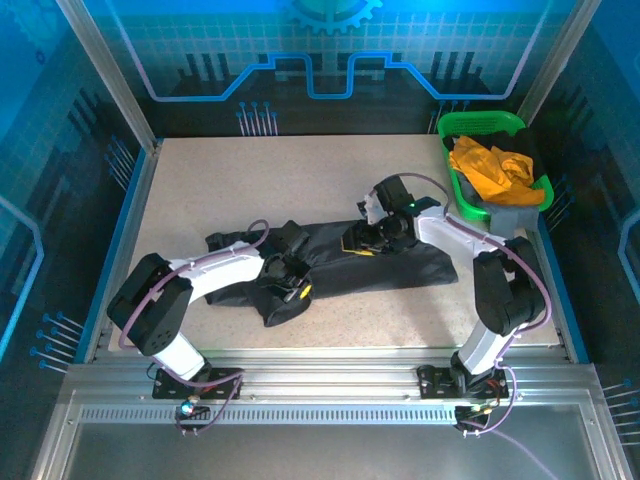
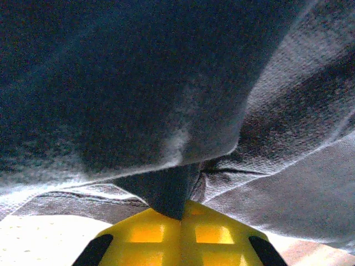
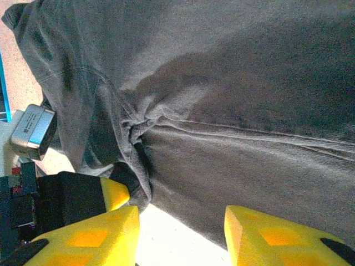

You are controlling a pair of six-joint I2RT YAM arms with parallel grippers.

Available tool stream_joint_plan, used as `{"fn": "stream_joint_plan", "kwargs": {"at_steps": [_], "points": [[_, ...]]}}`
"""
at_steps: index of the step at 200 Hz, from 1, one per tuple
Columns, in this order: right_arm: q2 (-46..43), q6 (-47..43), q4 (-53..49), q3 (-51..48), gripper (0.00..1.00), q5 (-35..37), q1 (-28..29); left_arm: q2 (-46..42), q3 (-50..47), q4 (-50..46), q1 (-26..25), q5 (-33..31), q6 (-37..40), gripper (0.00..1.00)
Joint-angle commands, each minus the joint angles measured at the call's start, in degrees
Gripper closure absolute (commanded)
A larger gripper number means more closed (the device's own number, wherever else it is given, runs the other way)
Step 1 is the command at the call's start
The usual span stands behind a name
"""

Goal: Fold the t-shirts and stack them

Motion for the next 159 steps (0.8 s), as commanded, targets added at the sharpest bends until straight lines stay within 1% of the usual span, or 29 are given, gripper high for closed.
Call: {"fn": "stream_joint_plan", "kwargs": {"at_steps": [1,18,38,86,116,133,151,159], "points": [[-1.6,-0.9,-0.6,-0.3,0.55,-1.1,-0.9,-0.5,1.1,-3.0,-0.9,-1.3,-0.8,1.00],[-1.3,-1.0,-0.5,-0.2,0.55,-1.2,-1.0,-0.6,3.3,-6.9,-1.7,-0.8,-1.1,1.00],[-1.1,-1.3,-0.3,-0.4,0.55,-1.1,-1.1,-0.5,5.7,-12.4,-2.6,-2.0,-0.7,1.00],[-0.6,-1.5,0.6,-1.4,0.55,-1.4,-1.5,1.2,6.0,-11.0,-4.4,-1.2,0.1,1.00],[-0.2,-1.5,1.0,-1.6,0.55,-1.6,-1.7,4.0,7.8,-9.3,-5.7,-0.9,2.7,1.00],[0.2,-1.5,1.2,-1.4,0.55,-1.8,-1.7,5.7,7.9,-6.6,-6.0,1.1,3.6,0.94],[0.7,-1.5,1.3,-0.9,0.55,-1.8,-1.7,7.5,7.8,-4.4,-6.0,3.0,4.3,0.83],[0.9,-1.5,1.3,-0.7,0.55,-1.8,-1.7,8.0,7.4,-2.0,-6.0,4.0,5.1,0.78]]}}
